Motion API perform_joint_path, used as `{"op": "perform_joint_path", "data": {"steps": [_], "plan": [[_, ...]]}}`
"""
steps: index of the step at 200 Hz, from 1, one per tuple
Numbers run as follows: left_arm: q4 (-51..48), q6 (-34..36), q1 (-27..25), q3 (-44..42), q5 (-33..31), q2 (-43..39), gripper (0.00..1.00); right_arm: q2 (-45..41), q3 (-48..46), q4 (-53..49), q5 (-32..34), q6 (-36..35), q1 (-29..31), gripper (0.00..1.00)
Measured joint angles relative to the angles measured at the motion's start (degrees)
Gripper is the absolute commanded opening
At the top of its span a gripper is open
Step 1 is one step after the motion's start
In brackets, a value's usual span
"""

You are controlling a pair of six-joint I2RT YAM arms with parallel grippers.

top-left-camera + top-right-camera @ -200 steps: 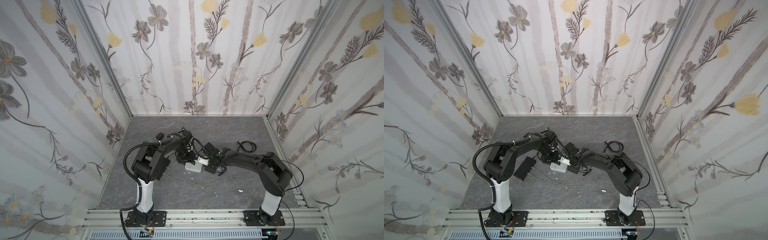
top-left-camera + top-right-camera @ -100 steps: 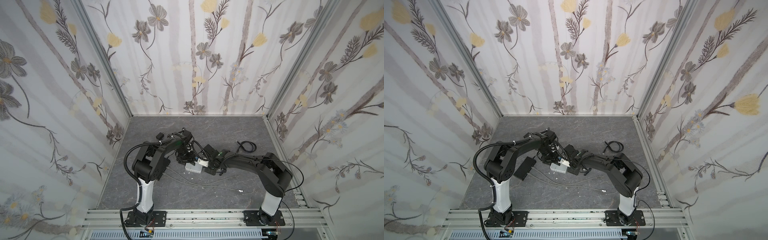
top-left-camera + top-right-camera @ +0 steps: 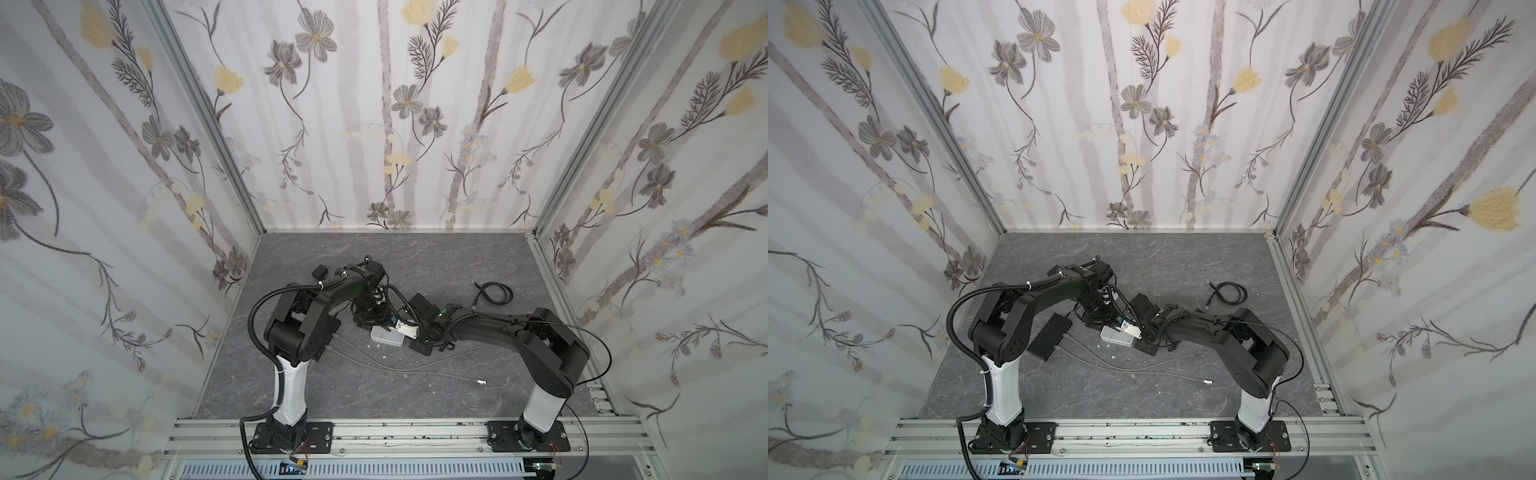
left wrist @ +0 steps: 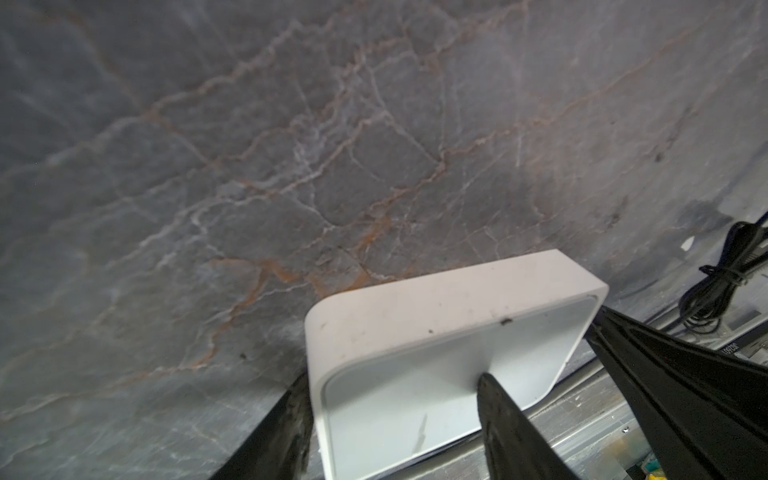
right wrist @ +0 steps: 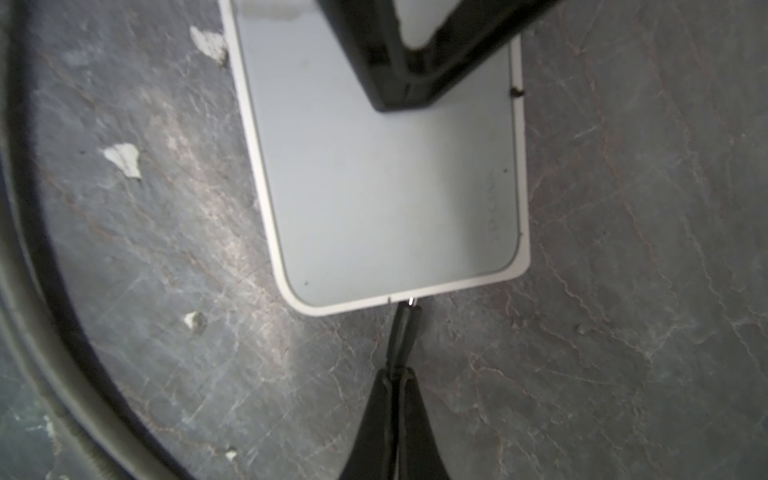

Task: Insert the plug into the switch port

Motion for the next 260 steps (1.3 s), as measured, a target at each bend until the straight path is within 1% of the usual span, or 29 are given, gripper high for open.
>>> {"op": "perform_joint_path", "data": {"steps": [63,113,162,260], "plan": [[0.04,-0.02,-0.09,0.00,0.22,0.00,0.62,-0.44,-0.83,1.33,0.02,0.22,0.04,0.00],[0.00,0.09,-0.26,0.00,0.74,0.00,0.62,-0.42,-1.22,2.05,0.33,-1.70,-0.68,0.00],[-0.35,0.66,-0.35,0.00,1.20,0.13,0.62,0.04,-0.76,3.02,1.99,-3.26,-1.11,0.00],[-1.18,2.25,-0.52,0.96,0.17,0.37,0.63,-0.37,-2.08,3.48,3.43,-9.81,-0.66,0.00]]}}
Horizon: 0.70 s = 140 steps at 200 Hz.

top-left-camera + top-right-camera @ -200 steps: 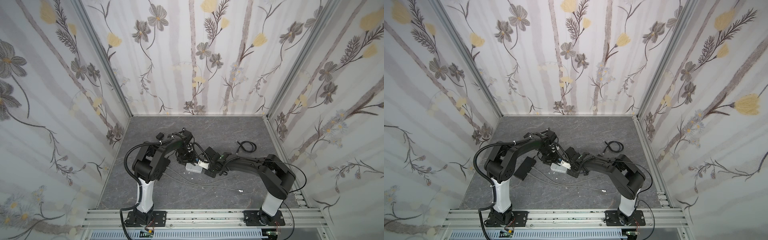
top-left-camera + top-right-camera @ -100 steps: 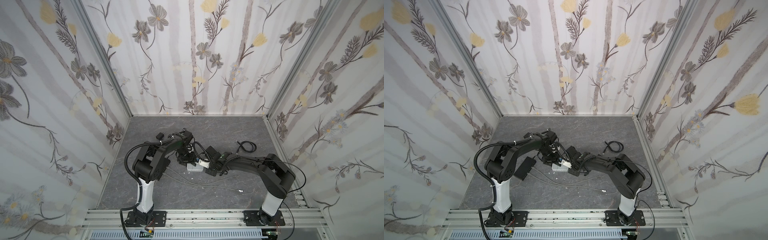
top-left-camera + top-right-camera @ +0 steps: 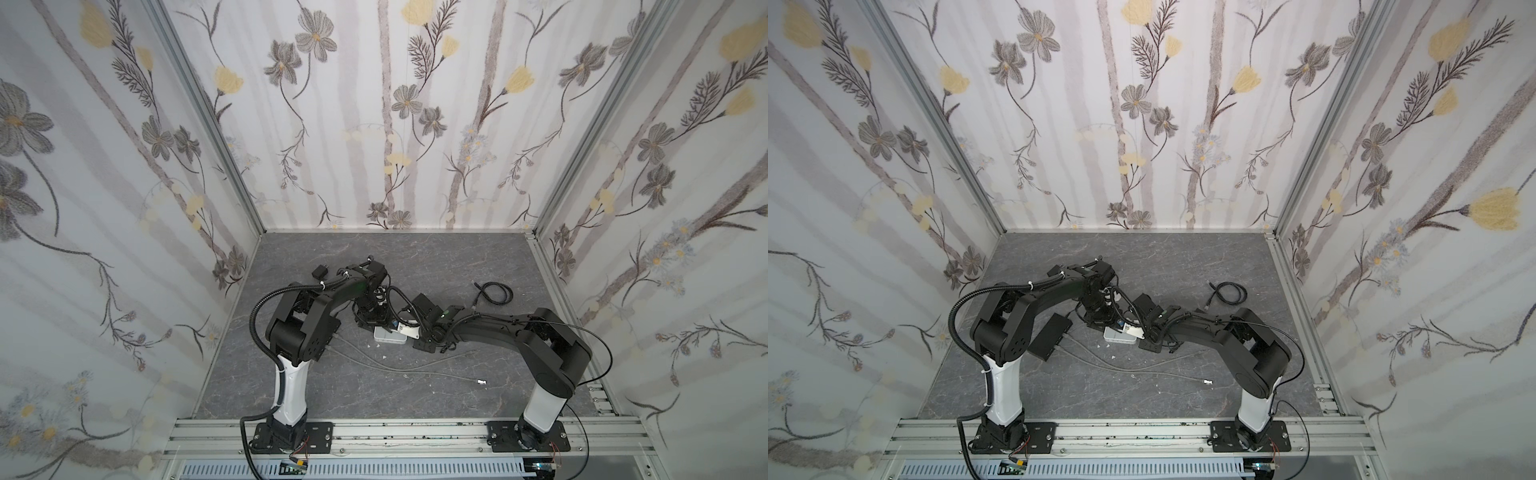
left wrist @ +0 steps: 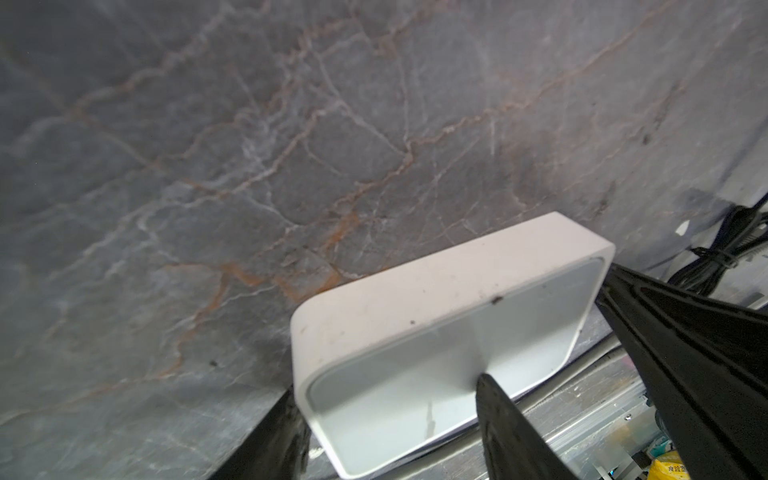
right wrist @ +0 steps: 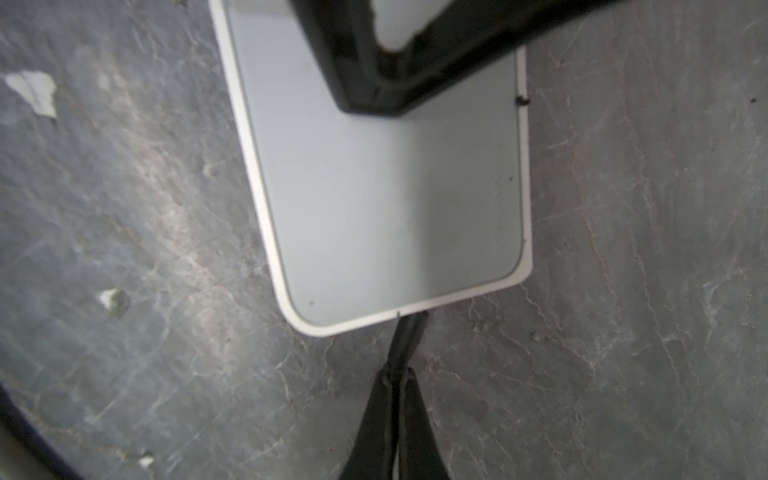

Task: Insert the plug into the switch port

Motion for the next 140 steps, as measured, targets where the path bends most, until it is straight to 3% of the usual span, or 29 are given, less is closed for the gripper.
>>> {"op": "perform_joint_path", "data": {"steps": [140], "plan": [[-0.35,1.42,-0.04,0.07,-0.90,-0.02,0.63,-0.46,-0.22,0.74,3.21,-3.93,1.03,0.00]]}}
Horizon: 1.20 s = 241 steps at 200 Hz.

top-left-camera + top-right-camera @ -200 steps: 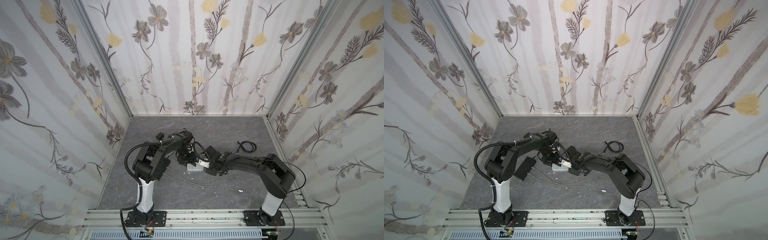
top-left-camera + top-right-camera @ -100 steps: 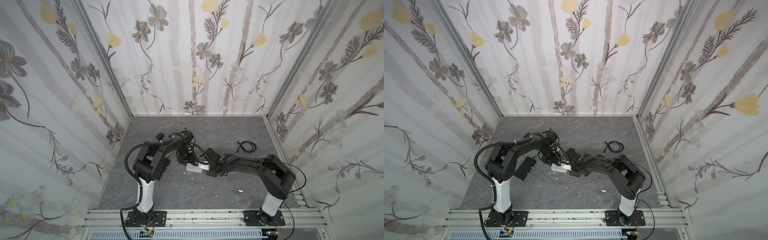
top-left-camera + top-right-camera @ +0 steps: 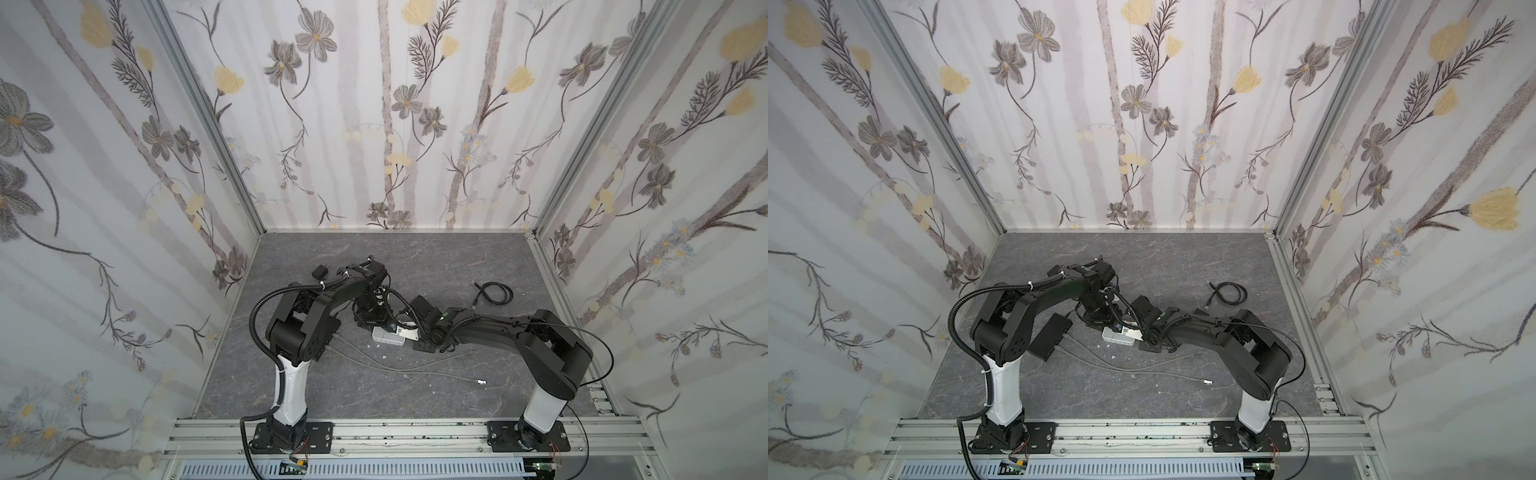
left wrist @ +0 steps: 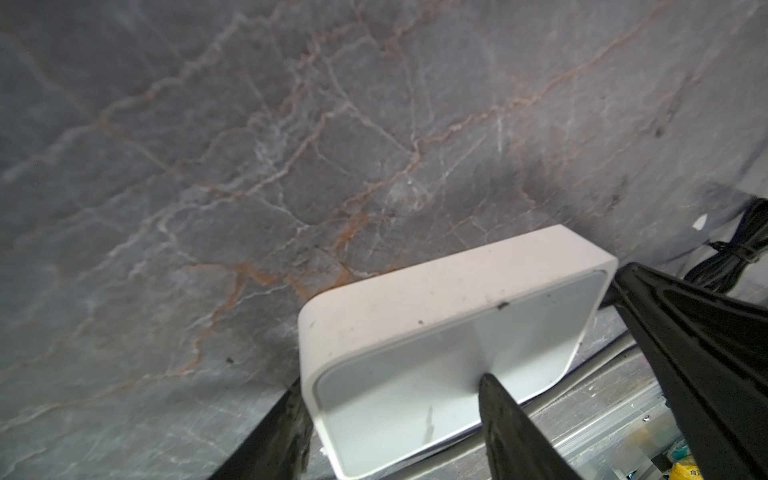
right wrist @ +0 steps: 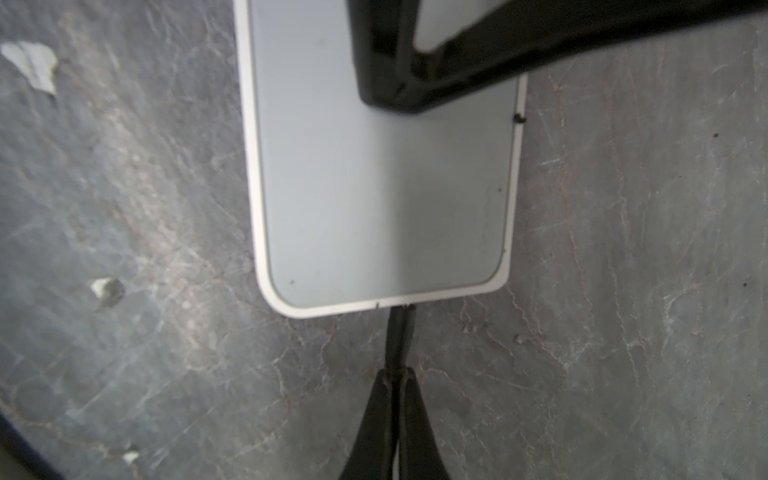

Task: Insert the plug into the switch port

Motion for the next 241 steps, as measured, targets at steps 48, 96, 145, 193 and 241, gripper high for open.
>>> {"op": "perform_joint_path", "data": {"steps": [48,96,145,193,241], "plan": [[-0.13,1.27,-0.17,0.00,-0.37,0.00,0.63,1.25,0.61,0.24,1.51,-2.84,0.33,0.00],[-0.22,1.95,-0.17,0.00,-0.61,0.02,0.63,1.88,2.01,-1.11,1.36,-3.76,0.33,0.00],[-0.39,2.51,-0.13,0.02,-0.85,0.02,0.63,2.78,4.17,-4.07,0.66,-3.85,0.33,0.00],[-0.44,2.78,-0.13,0.02,-0.87,0.04,0.62,3.54,5.38,-5.79,-0.24,-3.30,0.35,0.00],[-0.39,4.11,-0.37,0.02,-1.20,0.04,0.62,3.93,6.10,-7.21,-0.17,-2.97,0.68,0.00]]}}
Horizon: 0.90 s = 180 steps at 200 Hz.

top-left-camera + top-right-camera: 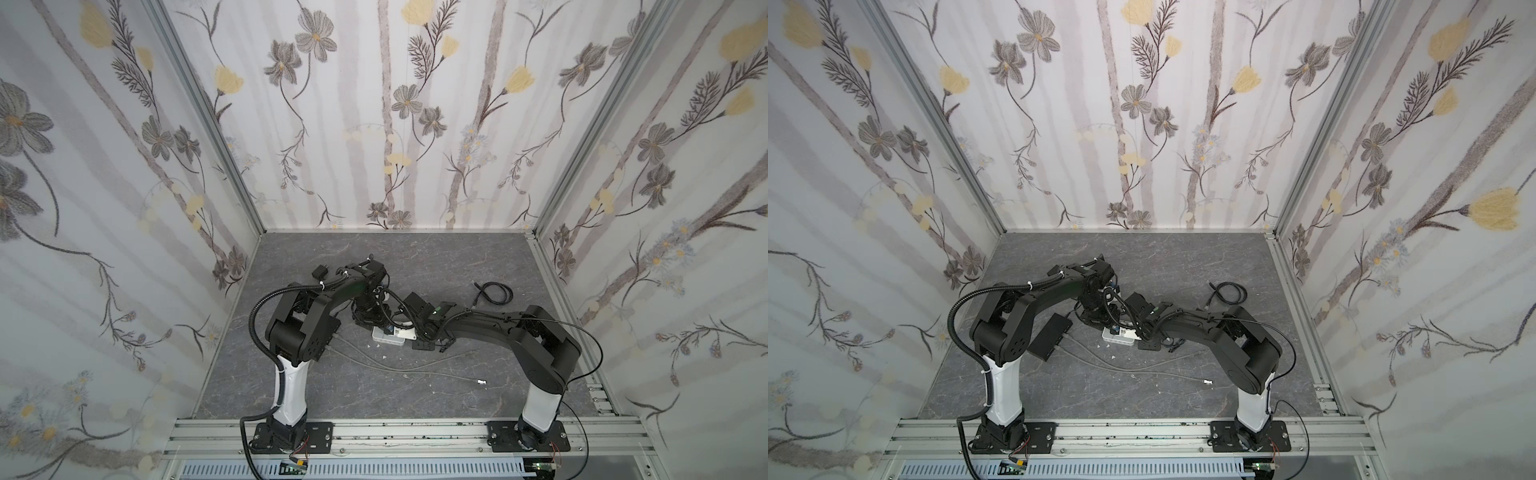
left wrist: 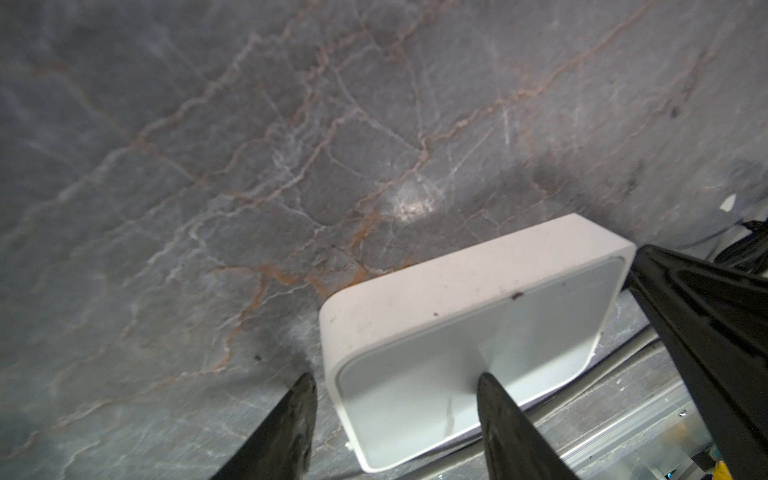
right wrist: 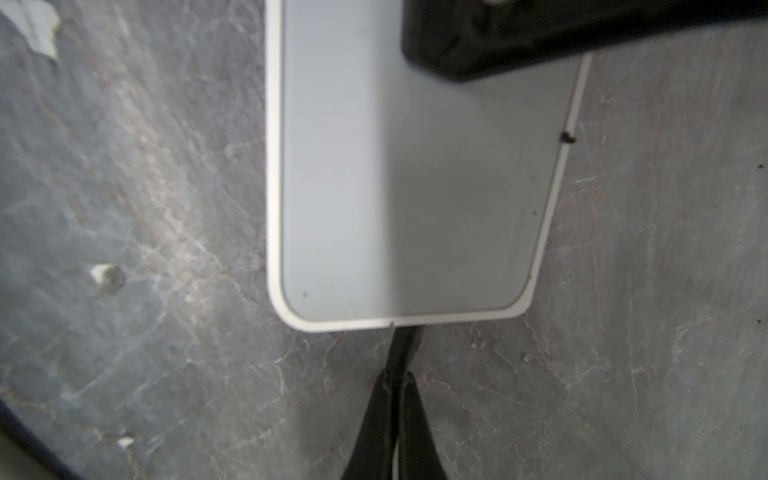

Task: Insert the plug into the switch port

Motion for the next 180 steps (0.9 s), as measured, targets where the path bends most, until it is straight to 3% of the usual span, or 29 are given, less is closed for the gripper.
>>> {"op": "perform_joint_path", "data": {"steps": [108,180], "plan": [[0.02,1.62,-0.87,0.22,-1.31,-0.09,0.62,0.15,0.20,-1.16,-0.02,0.11,0.17,0.00],[0.02,1.20,-1.31,0.33,-0.55,0.13,0.62,-1.75,-3.69,3.19,1.07,0.09,0.17,0.01]]}}
